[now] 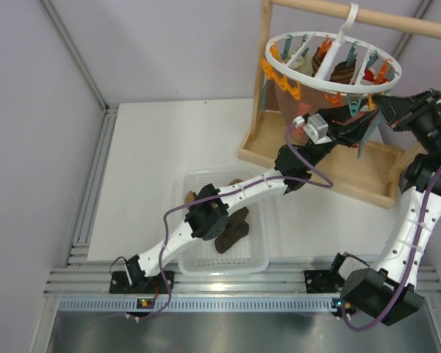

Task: Clip the socks to the hanger
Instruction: Open the clamp at the hanger.

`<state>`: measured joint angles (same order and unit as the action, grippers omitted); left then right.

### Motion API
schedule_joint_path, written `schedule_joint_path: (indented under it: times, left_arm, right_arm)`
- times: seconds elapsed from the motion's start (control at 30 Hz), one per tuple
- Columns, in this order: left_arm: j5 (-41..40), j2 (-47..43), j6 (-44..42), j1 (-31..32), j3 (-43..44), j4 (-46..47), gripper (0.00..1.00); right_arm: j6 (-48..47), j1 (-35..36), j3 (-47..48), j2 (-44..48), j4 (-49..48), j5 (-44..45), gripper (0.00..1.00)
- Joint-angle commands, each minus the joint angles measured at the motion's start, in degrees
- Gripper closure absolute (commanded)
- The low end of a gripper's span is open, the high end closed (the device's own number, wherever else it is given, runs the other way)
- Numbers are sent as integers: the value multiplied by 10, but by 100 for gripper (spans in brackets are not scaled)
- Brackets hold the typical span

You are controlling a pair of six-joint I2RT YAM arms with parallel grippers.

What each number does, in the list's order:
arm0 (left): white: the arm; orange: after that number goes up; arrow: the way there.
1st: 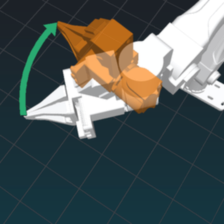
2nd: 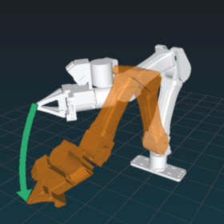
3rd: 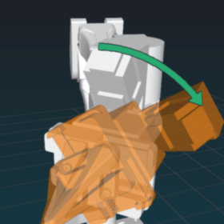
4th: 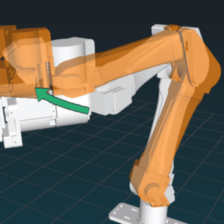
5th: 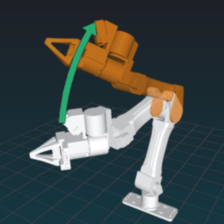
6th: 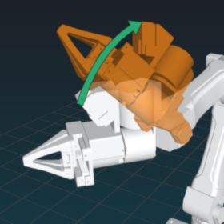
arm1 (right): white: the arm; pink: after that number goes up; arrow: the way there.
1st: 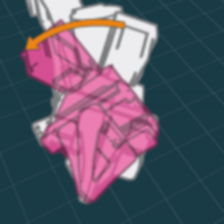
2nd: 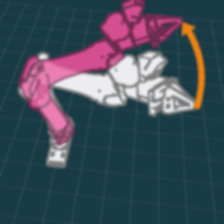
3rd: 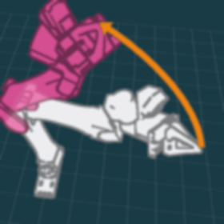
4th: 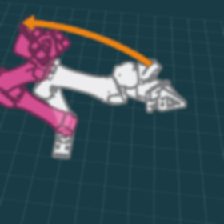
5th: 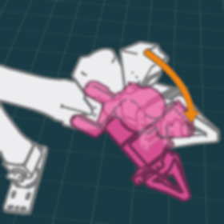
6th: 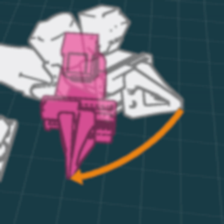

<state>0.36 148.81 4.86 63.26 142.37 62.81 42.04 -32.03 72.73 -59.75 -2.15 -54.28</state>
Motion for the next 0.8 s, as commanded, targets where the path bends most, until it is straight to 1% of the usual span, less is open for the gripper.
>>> schedule_joint_path:
  times: [0.0,0.2,0.3,0.4,0.43,0.63,0.77]
  left_arm:
    - [2,-12,22,1,-4,8,55]
    - [2,-19,48,0,-20,7,56]
    - [2,-19,52,-1,-21,9,59]
    - [2,-23,53,-2,-22,17,59]
    - [-15,-23,54,-2,-23,19,59]
    - [-15,-35,65,-2,-40,39,55]
    - [-29,-40,74,-4,-44,39,54]
  right_arm:
    - [32,4,-5,14,-57,-27,100]
    - [52,4,-14,17,-87,-33,100]
    - [52,4,-18,17,-89,-35,100]
    - [46,4,-20,18,-85,-36,100]
    - [44,4,-20,19,-85,-36,100]
    - [35,3,-20,19,-81,-35,100]
    - [32,2,-19,18,-81,-39,100]
